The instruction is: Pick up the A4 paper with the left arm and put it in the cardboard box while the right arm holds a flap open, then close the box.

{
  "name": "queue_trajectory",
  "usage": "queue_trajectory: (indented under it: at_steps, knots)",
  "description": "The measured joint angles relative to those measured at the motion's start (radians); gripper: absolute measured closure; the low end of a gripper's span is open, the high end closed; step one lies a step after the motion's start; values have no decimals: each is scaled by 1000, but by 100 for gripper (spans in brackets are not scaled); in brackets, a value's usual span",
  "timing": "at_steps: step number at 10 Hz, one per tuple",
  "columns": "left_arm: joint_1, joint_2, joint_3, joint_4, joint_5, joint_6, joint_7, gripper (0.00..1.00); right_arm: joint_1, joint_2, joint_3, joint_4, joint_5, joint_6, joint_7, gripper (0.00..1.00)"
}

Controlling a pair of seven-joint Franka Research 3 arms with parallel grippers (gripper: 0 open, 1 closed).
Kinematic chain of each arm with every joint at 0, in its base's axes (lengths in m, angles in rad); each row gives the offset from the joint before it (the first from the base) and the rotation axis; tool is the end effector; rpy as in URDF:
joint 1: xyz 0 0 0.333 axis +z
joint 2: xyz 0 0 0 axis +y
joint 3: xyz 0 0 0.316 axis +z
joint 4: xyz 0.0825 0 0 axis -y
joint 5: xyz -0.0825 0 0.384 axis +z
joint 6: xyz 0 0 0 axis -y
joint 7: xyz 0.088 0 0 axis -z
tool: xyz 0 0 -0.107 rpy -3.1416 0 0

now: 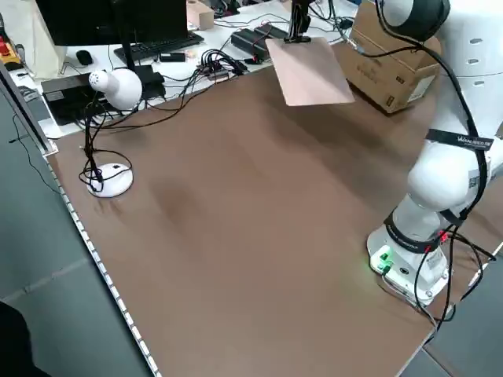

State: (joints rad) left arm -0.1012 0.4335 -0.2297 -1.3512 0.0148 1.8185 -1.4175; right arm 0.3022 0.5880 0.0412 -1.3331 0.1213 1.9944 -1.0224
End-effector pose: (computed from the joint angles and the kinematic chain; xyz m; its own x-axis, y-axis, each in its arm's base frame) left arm 0.6623 -0.1956 0.4864 0.4489 0.8906 -0.0735 0.8934 -0.4457 0.0559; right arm 0.6858 0.2462 0.3965 0.2536 0.9552 0.1526 0.9669 -0.2549 -0.0116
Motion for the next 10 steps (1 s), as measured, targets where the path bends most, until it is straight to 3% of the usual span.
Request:
queue_trajectory:
  at_steps: [5, 10]
  knots:
    - [-1, 0, -39, 58, -46, -106, -189, 69, 28, 43, -1, -2, -6, 79, 101, 94]
    - [-4, -21, -139, 93, -63, -190, -314, 69, 70, 59, 0, 27, -6, 115, 126, 94]
